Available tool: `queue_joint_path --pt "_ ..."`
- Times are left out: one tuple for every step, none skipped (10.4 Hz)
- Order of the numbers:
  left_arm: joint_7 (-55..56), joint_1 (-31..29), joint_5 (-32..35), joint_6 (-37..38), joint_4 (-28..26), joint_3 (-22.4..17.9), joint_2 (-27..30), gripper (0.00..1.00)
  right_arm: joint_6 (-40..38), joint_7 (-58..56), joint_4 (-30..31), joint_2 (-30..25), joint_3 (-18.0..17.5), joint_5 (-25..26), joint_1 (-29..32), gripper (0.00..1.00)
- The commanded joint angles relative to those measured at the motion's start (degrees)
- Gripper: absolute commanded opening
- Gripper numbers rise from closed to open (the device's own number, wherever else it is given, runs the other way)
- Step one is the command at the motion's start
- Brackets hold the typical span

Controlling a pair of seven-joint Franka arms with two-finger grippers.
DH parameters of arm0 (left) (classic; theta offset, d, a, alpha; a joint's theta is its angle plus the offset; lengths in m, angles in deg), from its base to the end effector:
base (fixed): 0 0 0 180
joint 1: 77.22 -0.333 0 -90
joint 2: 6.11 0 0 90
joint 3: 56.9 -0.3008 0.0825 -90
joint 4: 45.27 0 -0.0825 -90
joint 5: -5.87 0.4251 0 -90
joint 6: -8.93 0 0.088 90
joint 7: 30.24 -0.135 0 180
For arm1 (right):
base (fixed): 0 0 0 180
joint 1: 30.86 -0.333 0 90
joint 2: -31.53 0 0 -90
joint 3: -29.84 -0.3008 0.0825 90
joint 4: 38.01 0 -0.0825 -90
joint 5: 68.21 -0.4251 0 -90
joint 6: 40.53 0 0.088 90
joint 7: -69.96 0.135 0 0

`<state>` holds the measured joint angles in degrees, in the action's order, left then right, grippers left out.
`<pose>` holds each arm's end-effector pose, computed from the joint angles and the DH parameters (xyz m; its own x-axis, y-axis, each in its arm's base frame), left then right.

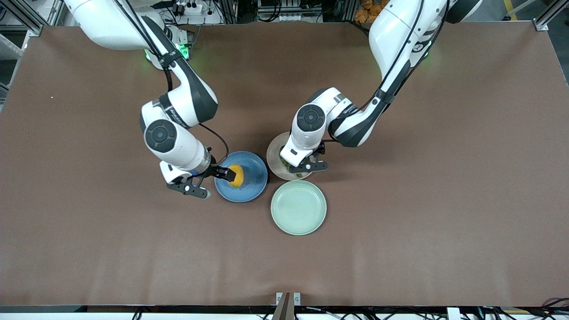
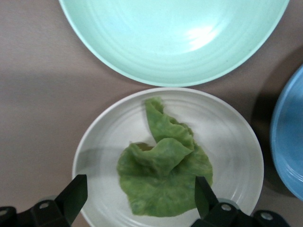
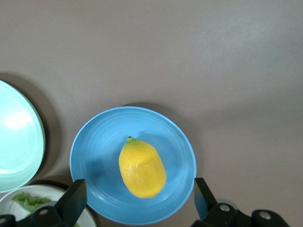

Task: Pick lemon and lettuce from blue and beige plates
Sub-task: 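Lower both grippers and close the right on lemon, left on lettuce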

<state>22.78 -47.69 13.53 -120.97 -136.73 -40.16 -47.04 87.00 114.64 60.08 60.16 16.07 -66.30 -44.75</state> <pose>0.5106 -0.5016 0.1594 0.9925 0.0957 -0.0766 0.0994 -0.9940 0.0454 0.6232 0.3137 0.2446 0.9529 -0.3004 -0.0413 -0.3029 -0.9495 -0.0818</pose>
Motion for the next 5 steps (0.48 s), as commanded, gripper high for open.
queue_joint_path --pt "1.03 2.37 2.09 -1.05 1.64 -0.58 -1.86 1.00 3.77 6.28 2.20 1.85 -1.87 5.27 -0.08 1.00" --pt "0.95 2.46 2.18 -1.14 1.64 -0.66 -2.48 1.00 4.56 8.83 2.28 2.91 -2.66 8.43 -0.17 1.00" --pt "0.86 2.81 2.88 -1.66 1.64 -0.75 -2.57 1.00 5.78 10.42 2.28 3.96 -3.28 9.85 -0.25 1.00" --pt "1.12 3.17 4.19 -1.75 1.64 -0.75 -3.18 1.00 6.23 10.87 2.28 4.41 -3.72 10.65 -0.26 1.00" --pt "1.21 3.26 4.81 -2.01 1.64 -1.01 -3.79 1.00 6.32 10.96 2.28 5.02 -3.73 11.44 -0.26 1.00"
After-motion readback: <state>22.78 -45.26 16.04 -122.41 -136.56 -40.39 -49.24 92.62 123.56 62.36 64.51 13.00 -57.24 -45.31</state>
